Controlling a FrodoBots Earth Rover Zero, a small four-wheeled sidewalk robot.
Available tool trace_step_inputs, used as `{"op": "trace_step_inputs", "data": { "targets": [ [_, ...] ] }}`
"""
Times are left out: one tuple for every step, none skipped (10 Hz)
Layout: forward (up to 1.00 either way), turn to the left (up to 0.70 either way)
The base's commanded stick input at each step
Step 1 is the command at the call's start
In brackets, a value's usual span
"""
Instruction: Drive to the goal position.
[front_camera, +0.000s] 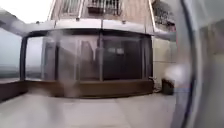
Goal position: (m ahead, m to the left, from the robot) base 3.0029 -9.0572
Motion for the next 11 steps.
{"op": "trace_step_inputs", "data": {
  "targets": [
    [0.7,0.27],
    [0.7,0.08],
    [0.37,-0.21],
    [0.0,-0.45],
    [0.0,-0.45],
    [0.0,-0.45],
    [0.0,-0.45],
    [0.0,-0.45],
    [0.0,-0.45],
    [0.0,-0.45],
    [0.29,-0.37]
  ]
}}
